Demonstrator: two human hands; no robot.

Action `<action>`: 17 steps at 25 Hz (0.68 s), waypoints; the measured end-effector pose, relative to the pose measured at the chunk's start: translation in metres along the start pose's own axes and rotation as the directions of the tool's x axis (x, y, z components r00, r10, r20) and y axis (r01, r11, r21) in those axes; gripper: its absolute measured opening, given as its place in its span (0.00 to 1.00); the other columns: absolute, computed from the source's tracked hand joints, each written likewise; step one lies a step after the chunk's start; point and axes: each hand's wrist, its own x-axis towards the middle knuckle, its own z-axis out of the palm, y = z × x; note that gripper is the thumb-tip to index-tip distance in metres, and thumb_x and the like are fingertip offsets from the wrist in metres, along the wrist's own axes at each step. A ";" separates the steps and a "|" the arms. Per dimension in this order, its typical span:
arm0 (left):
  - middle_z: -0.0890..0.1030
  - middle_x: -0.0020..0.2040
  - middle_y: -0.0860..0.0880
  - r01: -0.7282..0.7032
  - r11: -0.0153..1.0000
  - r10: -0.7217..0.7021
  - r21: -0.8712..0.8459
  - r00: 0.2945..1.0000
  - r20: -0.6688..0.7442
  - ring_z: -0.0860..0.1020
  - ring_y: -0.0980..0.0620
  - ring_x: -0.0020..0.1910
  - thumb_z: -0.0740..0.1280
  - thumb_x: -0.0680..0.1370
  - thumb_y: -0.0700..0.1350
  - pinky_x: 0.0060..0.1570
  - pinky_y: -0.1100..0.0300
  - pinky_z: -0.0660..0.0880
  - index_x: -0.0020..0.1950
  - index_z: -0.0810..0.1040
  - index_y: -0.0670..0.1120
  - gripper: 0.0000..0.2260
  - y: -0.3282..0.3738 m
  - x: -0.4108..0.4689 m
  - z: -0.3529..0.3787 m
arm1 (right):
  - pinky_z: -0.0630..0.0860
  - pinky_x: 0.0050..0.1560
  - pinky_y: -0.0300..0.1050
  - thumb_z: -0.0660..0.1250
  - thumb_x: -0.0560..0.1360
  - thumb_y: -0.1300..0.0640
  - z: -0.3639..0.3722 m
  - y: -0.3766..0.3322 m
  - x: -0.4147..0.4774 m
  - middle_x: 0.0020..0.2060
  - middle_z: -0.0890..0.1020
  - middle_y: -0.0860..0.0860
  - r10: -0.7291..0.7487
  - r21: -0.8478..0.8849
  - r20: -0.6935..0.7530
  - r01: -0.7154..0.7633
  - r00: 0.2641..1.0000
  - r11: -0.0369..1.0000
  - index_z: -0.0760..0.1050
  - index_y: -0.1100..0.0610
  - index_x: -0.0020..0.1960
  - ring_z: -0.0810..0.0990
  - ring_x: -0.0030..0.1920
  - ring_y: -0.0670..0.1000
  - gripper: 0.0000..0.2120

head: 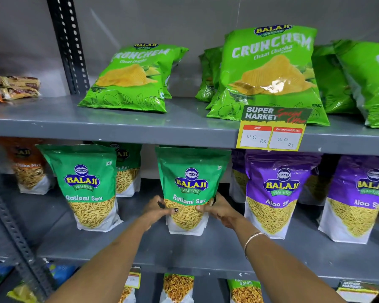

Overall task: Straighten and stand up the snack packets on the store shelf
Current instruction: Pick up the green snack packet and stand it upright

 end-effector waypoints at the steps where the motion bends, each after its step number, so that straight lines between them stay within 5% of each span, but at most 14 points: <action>1: 0.77 0.48 0.42 0.006 1.000 -0.006 -0.010 1.000 0.017 0.74 0.48 0.50 0.73 0.70 0.38 0.49 0.53 0.74 0.45 0.69 0.43 0.13 0.001 -0.003 0.002 | 0.80 0.50 0.39 0.70 0.68 0.75 0.002 0.001 0.001 0.64 0.76 0.64 -0.035 -0.006 0.019 0.035 0.999 0.999 0.64 0.66 0.68 0.77 0.61 0.58 0.31; 5: 0.78 0.59 0.38 -0.001 0.999 0.002 0.037 1.000 -0.022 0.76 0.46 0.55 0.71 0.71 0.38 0.57 0.52 0.73 0.54 0.70 0.40 0.15 0.003 -0.012 0.009 | 0.79 0.38 0.30 0.69 0.70 0.74 -0.003 -0.002 0.007 0.60 0.78 0.60 -0.055 -0.025 0.110 0.058 0.992 0.998 0.67 0.66 0.67 0.82 0.53 0.52 0.27; 8: 0.78 0.55 0.40 0.060 0.988 -0.062 0.140 0.998 0.009 0.77 0.44 0.54 0.70 0.73 0.44 0.47 0.55 0.73 0.53 0.71 0.41 0.13 -0.002 -0.021 -0.005 | 0.76 0.27 0.37 0.71 0.71 0.64 -0.012 -0.013 0.003 0.44 0.80 0.57 0.326 -0.458 0.214 -0.200 0.921 0.866 0.76 0.60 0.54 0.79 0.28 0.46 0.12; 10: 0.76 0.44 0.44 0.203 0.952 -0.219 0.228 0.975 0.047 0.76 0.47 0.40 0.67 0.75 0.49 0.38 0.60 0.70 0.50 0.69 0.43 0.11 -0.013 -0.025 -0.035 | 0.79 0.43 0.51 0.70 0.73 0.59 -0.006 -0.022 0.000 0.38 0.77 0.59 0.671 -0.682 0.124 -0.428 0.731 0.593 0.77 0.59 0.44 0.78 0.32 0.56 0.04; 12: 0.74 0.36 0.46 0.398 0.879 -0.429 0.264 0.900 0.071 0.73 0.51 0.32 0.65 0.76 0.52 0.34 0.63 0.68 0.45 0.69 0.42 0.13 -0.029 -0.026 -0.076 | 0.72 0.58 0.58 0.62 0.77 0.59 0.019 -0.031 0.003 0.38 0.76 0.59 0.805 -0.725 0.168 -0.482 0.570 0.493 0.76 0.58 0.42 0.77 0.40 0.61 0.07; 13: 0.74 0.35 0.46 0.478 0.833 -0.509 0.280 0.859 0.047 0.72 0.51 0.31 0.65 0.76 0.53 0.33 0.63 0.68 0.41 0.69 0.41 0.15 -0.040 -0.026 -0.101 | 0.71 0.59 0.58 0.60 0.78 0.59 0.041 -0.035 0.006 0.38 0.77 0.57 0.812 -0.742 0.190 -0.461 0.552 0.487 0.77 0.57 0.43 0.77 0.40 0.60 0.09; 15: 0.73 0.35 0.44 0.572 0.773 -0.585 0.276 0.810 -0.038 0.72 0.50 0.31 0.66 0.75 0.53 0.34 0.60 0.70 0.39 0.70 0.38 0.18 -0.063 -0.023 -0.145 | 0.79 0.48 0.52 0.62 0.78 0.56 0.090 -0.038 0.010 0.37 0.76 0.53 0.740 -0.781 0.213 -0.344 0.638 0.521 0.77 0.57 0.48 0.79 0.35 0.53 0.07; 17: 0.77 0.45 0.39 0.562 0.793 -0.550 0.234 0.826 -0.122 0.78 0.46 0.41 0.70 0.73 0.51 0.44 0.56 0.74 0.54 0.72 0.35 0.21 -0.090 -0.014 -0.184 | 0.78 0.37 0.45 0.67 0.75 0.53 0.141 -0.031 0.018 0.42 0.76 0.53 0.563 -0.762 0.195 -0.237 0.803 0.602 0.72 0.56 0.58 0.79 0.34 0.48 0.13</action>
